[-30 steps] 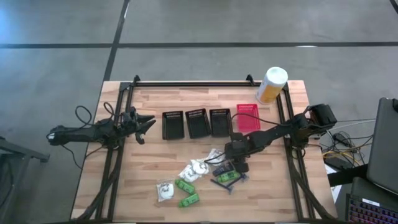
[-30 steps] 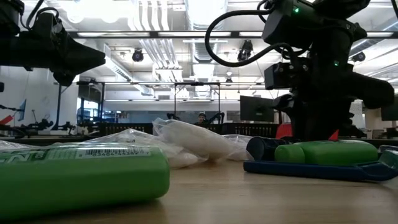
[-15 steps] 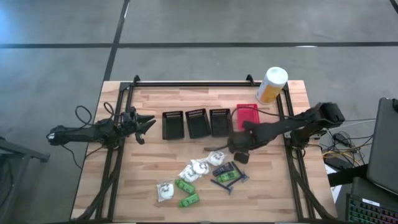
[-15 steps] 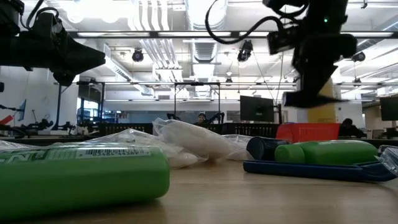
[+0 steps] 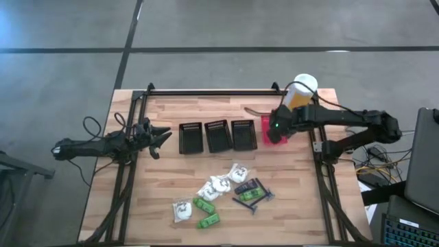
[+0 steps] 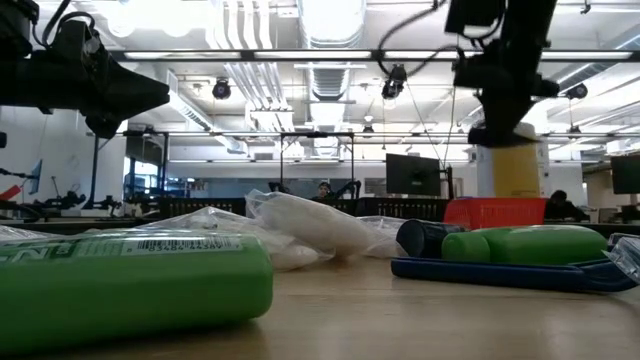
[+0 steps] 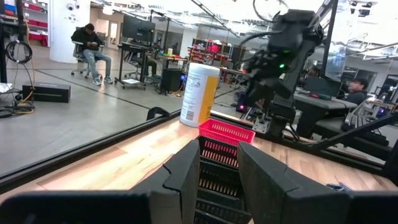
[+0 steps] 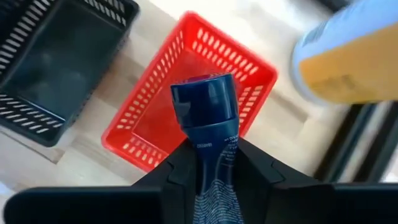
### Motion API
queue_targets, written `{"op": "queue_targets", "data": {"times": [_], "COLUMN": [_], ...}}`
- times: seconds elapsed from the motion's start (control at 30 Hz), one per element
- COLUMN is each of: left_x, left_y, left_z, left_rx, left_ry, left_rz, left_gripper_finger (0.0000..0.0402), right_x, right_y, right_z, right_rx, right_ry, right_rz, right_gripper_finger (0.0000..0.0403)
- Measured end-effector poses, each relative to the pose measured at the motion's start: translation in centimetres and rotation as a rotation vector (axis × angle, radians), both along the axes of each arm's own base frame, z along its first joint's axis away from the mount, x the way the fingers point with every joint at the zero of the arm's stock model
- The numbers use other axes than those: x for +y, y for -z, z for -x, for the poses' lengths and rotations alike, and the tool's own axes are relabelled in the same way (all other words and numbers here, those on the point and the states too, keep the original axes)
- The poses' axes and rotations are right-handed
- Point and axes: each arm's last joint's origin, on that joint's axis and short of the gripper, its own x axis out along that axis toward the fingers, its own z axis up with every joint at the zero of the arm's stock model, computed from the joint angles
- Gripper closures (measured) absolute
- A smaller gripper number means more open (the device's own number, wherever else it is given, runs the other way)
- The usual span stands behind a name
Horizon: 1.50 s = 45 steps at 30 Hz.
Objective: Pick & Place Travel size toiletries
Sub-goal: Put the top blue shave cream into the red bin, then put the top right blue razor into the middle black bin
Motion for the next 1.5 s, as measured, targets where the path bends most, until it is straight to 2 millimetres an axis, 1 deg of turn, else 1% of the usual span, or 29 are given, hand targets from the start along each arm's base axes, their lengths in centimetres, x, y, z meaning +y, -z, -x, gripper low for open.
{"op": "queue_targets", "data": {"times": [0.17, 0.33, 0.5, 0.6, 0.7, 0.9, 1.0, 1.13, 1.3, 1.5], "left_x": [0.0, 0.0, 0.0, 0.0, 0.0, 0.0, 0.0, 0.0, 0.0, 0.0], "left_y": [0.0, 0.0, 0.0, 0.0, 0.0, 0.0, 0.0, 0.0, 0.0, 0.0], "left_z": [0.0, 0.0, 0.0, 0.0, 0.0, 0.0, 0.0, 0.0, 0.0, 0.0], "left_rx": [0.000, 0.000, 0.000, 0.000, 0.000, 0.000, 0.000, 0.000, 0.000, 0.000], "left_ry": [0.000, 0.000, 0.000, 0.000, 0.000, 0.000, 0.000, 0.000, 0.000, 0.000], "left_rz": [0.000, 0.000, 0.000, 0.000, 0.000, 0.000, 0.000, 0.000, 0.000, 0.000], "left_gripper_finger": [0.0287, 0.0287, 0.0287, 0.0287, 0.0287, 0.0287, 0.0287, 0.0287, 0.0287, 0.0287], "right_x": [-1.8, -3.0, -4.3, -5.0, -5.3, -5.2, -5.1, -5.1, -4.7, -3.4], "right_y": [2.5, 4.1, 4.6, 4.5, 4.4, 5.0, 5.4, 5.4, 5.4, 5.4], "right_z": [0.4, 0.3, 0.4, 0.2, 0.2, 0.5, 0.7, 0.7, 0.5, -0.1], "right_rx": [-0.069, -0.092, -0.118, -0.167, -0.178, -0.176, -0.165, -0.164, -0.160, -0.166], "right_ry": [0.000, 0.010, 0.052, 0.062, 0.073, 0.117, 0.121, 0.118, 0.088, 0.023], "right_rz": [-0.071, -0.070, -0.048, -0.021, -0.014, -0.039, -0.045, -0.045, -0.051, -0.082], "right_gripper_finger": [0.0303, 0.0312, 0.0323, 0.0311, 0.0291, 0.0252, 0.0239, 0.0227, 0.0222, 0.0233]}}
